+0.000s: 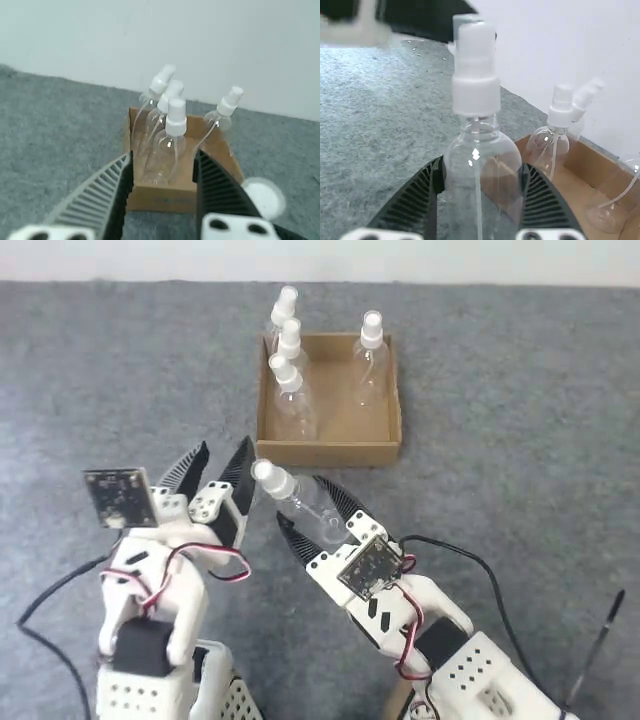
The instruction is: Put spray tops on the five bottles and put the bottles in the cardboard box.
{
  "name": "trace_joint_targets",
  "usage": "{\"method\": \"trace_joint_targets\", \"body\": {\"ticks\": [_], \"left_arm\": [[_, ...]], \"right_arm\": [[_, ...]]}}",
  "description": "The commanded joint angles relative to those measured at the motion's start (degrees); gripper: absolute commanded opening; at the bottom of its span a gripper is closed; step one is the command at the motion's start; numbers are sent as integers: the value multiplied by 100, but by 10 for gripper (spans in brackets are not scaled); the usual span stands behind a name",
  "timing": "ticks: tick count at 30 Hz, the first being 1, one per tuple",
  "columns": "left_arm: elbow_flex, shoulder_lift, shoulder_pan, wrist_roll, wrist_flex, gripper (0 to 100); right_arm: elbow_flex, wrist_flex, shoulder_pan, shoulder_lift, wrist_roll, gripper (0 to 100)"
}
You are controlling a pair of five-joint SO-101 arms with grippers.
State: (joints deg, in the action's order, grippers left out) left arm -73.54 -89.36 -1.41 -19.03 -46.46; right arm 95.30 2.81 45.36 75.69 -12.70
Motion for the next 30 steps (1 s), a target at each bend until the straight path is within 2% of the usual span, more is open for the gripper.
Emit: {"method": "trace_joint_targets", "body": {"ticks": [1, 17, 23, 30], "left_arm": [[13, -123, -26, 44, 308, 181], [1059, -123, 149, 18, -35, 181], [927, -114, -378, 62, -325, 181], [391, -114, -422, 290, -35, 181]], "right_arm": [[-343, 171, -66, 154, 53, 58], [-325, 154, -66, 101, 53, 58], [-325, 154, -66, 101, 53, 58], [-325, 127, -66, 145, 53, 58]]}}
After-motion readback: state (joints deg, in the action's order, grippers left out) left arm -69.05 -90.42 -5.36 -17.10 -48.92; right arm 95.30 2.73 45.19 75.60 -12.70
